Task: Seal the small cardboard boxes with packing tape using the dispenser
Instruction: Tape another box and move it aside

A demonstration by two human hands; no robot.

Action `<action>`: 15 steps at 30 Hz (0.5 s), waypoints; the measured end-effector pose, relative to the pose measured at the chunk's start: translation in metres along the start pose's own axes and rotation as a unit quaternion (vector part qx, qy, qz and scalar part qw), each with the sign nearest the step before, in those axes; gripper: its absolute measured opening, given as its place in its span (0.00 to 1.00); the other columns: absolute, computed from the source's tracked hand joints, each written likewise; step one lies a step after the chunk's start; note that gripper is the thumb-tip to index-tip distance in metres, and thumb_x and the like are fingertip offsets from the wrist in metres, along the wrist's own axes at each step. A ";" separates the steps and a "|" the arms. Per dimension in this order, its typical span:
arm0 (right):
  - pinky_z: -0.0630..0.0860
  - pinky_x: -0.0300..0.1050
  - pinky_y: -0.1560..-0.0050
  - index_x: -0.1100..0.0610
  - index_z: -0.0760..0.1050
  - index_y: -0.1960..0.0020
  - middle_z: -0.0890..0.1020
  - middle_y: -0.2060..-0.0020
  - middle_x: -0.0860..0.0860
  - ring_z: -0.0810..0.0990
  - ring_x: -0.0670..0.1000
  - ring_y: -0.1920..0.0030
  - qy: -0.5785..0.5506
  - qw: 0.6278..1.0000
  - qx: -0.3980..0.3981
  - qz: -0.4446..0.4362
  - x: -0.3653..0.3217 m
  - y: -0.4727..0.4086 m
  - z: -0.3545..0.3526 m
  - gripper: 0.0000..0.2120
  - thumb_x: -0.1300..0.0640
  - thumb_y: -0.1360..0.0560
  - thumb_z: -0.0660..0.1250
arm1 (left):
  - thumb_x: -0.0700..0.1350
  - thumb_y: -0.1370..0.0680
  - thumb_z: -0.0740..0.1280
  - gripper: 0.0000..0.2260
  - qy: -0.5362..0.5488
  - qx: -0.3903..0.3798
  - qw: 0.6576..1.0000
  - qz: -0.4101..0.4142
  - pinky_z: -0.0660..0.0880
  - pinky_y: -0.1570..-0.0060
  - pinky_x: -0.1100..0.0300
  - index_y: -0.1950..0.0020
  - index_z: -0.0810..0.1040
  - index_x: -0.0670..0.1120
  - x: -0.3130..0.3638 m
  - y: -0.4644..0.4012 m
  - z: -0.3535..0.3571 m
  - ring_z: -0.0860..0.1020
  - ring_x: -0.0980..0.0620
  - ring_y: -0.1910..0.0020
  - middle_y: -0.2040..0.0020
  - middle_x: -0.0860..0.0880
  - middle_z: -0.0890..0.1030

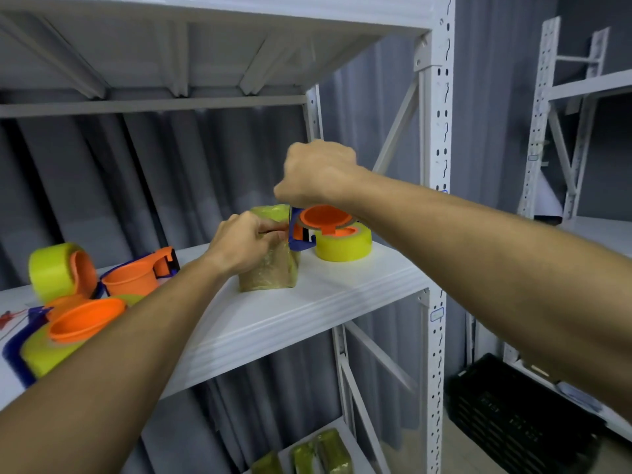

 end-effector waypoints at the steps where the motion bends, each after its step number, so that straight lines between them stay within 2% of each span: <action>1: 0.63 0.44 0.71 0.51 0.67 0.64 0.75 0.66 0.50 0.73 0.53 0.67 0.012 1.000 0.004 -0.003 -0.005 -0.001 0.001 0.13 0.43 0.30 0.64 | 0.54 0.19 0.66 0.09 -0.002 -0.001 1.000 -0.003 0.77 0.44 0.50 0.45 0.83 0.66 0.001 0.000 0.000 0.80 0.49 0.47 0.49 0.58 0.86; 4: 0.64 0.44 0.71 0.52 0.69 0.64 0.77 0.66 0.50 0.74 0.52 0.67 0.021 1.000 -0.001 0.005 -0.008 -0.004 -0.001 0.12 0.44 0.28 0.65 | 0.52 0.18 0.65 0.09 -0.018 -0.001 1.000 -0.010 0.77 0.45 0.50 0.44 0.85 0.61 0.002 -0.002 0.000 0.81 0.46 0.47 0.48 0.55 0.86; 11: 0.71 0.46 0.68 0.53 0.76 0.62 0.79 0.66 0.51 0.78 0.53 0.64 -0.067 0.994 -0.061 0.066 0.015 -0.003 -0.002 0.09 0.47 0.31 0.65 | 0.53 0.19 0.67 0.08 -0.021 0.010 1.000 -0.001 0.76 0.45 0.53 0.43 0.85 0.61 0.002 -0.001 0.002 0.80 0.46 0.48 0.49 0.54 0.86; 13: 0.73 0.46 0.64 0.57 0.74 0.60 0.78 0.66 0.50 0.78 0.53 0.63 -0.063 0.992 -0.069 0.078 0.023 -0.003 0.006 0.14 0.46 0.33 0.65 | 0.53 0.20 0.69 0.08 -0.015 0.015 1.000 -0.004 0.76 0.43 0.53 0.43 0.85 0.60 0.002 0.001 0.001 0.80 0.47 0.46 0.48 0.54 0.86; 15: 0.72 0.47 0.59 0.55 0.70 0.57 0.75 0.61 0.50 0.75 0.55 0.60 -0.011 0.991 -0.087 0.101 0.036 0.006 0.028 0.15 0.43 0.30 0.64 | 0.53 0.21 0.71 0.08 0.012 0.021 1.000 -0.010 0.76 0.39 0.52 0.44 0.86 0.57 -0.002 0.003 -0.001 0.81 0.50 0.43 0.46 0.54 0.86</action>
Point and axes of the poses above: each hand's wrist, its own y-axis away from the middle knuckle, its own z-axis out of the palm, x = y × z, the point moved 2 cm from there along -y, towards the middle knuckle
